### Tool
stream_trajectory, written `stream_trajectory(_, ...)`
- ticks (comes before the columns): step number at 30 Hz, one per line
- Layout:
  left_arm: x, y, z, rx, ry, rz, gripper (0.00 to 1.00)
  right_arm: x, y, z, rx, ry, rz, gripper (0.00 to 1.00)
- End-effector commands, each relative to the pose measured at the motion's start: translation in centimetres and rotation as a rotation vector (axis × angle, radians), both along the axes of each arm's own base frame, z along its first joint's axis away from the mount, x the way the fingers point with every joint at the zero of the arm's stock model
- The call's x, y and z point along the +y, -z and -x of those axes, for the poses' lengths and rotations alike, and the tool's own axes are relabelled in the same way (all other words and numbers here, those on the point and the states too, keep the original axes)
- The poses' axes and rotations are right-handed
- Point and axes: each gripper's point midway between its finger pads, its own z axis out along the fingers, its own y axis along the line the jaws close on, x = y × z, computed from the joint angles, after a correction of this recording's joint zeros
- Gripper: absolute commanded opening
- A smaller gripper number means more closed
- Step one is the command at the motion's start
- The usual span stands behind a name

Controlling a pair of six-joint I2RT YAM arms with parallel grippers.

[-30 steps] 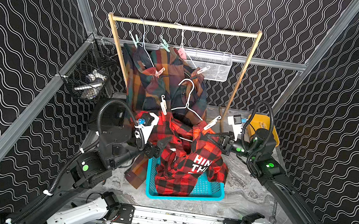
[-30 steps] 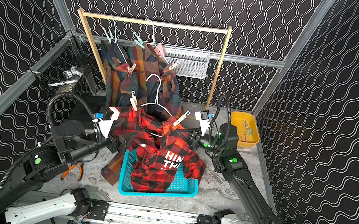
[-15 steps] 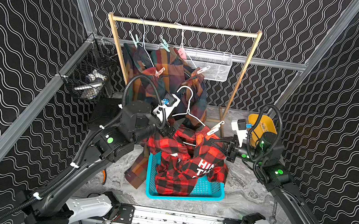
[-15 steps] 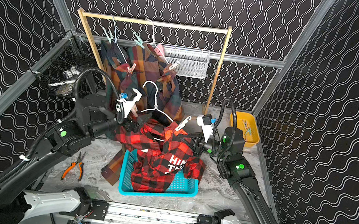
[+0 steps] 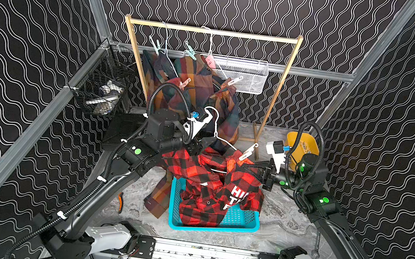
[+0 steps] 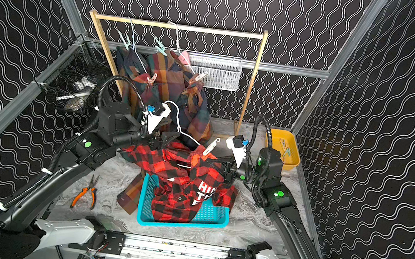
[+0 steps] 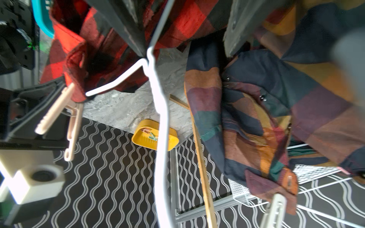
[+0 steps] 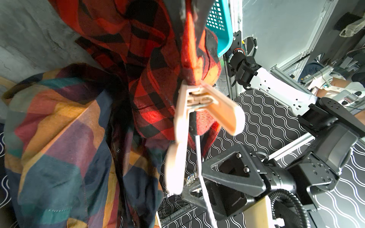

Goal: Remove the clothespins securing long-sleeve shirts to the hanger
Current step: Adjust the hanger.

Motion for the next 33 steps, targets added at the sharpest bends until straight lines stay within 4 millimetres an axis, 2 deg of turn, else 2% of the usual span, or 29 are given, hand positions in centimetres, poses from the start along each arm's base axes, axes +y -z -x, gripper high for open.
stream_trajectory(1, -1.5, 1.1, 1.3, 0.025, 0.130, -0.014, 0.47, 0.4, -1.3, 0.3, -0.076, -0.042, -0.018, 0.00)
stream_trajectory(4, -2.0, 1.3, 1.8, 0.042, 0.174, -0.020, 0.28, 0.6, -1.5, 0.1, -0.080, -0.049, -0.032, 0.00)
stream_trajectory(11, -1.9, 1.4, 2.2, 0.041, 0.185, -0.025, 0.00, 1.0, -1.7, -0.3, -0.071, -0.076, -0.033, 0.00)
stream_trajectory(14, -1.8, 1.6, 2.2, 0.031, 0.178, -0.032, 0.00, 1.0, -1.5, -0.6, -0.062, -0.066, -0.030, 0.00)
stream_trajectory(15, -1.7, 1.6, 2.2, 0.026, 0.177, -0.038, 0.00, 0.9, -1.4, -0.6, -0.061, -0.058, -0.025, 0.07)
stream_trajectory(17, -1.6, 1.8, 2.2, 0.022, 0.172, -0.050, 0.00, 0.5, -1.5, -0.9, -0.066, -0.021, -0.003, 0.27)
stream_trajectory(20, -1.2, 2.2, 2.1, 0.006, 0.156, -0.072, 0.00, -0.2, -1.7, -0.9, -0.084, 0.019, 0.038, 0.44)
stream_trajectory(28, -0.7, 3.6, 2.4, -0.020, 0.143, -0.099, 0.00, -2.1, -4.3, -1.1, -0.166, 0.058, 0.037, 0.55)
stream_trajectory(33, -0.6, 3.8, 2.2, -0.026, 0.136, -0.106, 0.00, -2.1, -4.7, -2.7, -0.194, 0.059, 0.050, 0.60)
